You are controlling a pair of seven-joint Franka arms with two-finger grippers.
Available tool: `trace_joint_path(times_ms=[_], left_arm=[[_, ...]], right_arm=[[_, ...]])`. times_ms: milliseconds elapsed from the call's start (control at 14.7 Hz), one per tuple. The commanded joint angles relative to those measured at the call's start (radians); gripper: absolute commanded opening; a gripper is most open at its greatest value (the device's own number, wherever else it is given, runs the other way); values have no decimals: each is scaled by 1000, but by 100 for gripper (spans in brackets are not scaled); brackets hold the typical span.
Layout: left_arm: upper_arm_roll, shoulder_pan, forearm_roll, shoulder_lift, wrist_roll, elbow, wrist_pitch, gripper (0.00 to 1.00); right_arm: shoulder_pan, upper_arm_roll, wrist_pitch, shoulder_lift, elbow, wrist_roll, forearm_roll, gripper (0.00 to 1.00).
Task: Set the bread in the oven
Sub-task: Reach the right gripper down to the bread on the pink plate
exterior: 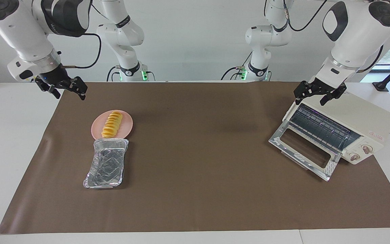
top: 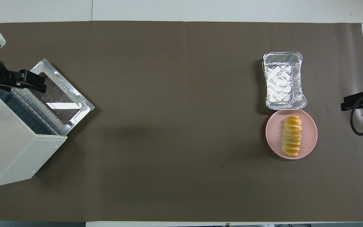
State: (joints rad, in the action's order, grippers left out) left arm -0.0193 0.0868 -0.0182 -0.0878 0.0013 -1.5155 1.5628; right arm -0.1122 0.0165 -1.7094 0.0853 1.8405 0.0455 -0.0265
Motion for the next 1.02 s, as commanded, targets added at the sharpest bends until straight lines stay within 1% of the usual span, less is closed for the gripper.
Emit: trace_joint_path(times_ms=[0,68,204,340,545,749,953], left_arm=[[4,-2,-17,17,9,-17,-3,100],[4,-2,-17,17,9,-17,-3,100],[4,-2,-17,17,9,-17,-3,100],[4,-2,-17,17,9,-17,-3,100],[4,-2,-17,17,9,-17,-4,100],[4,-2,-17,17,9,-17,-3,100],[4,-2,-17,17,9,-17,-3,100]], right_arm=[[0,-10,-139,108,215,-32,-12,100],[2,-12,-180,106,256,-44,-12,100],[2,-15,-229,87,305,-71,-4,100],[12,-16,-260,48,328,-104,16,100],[88,-16,-344,-11,347,-229,20,100],[103,-16,-471,-55,399,-213,20,100],[115,-16,-597,-76,465,-168,20,100]])
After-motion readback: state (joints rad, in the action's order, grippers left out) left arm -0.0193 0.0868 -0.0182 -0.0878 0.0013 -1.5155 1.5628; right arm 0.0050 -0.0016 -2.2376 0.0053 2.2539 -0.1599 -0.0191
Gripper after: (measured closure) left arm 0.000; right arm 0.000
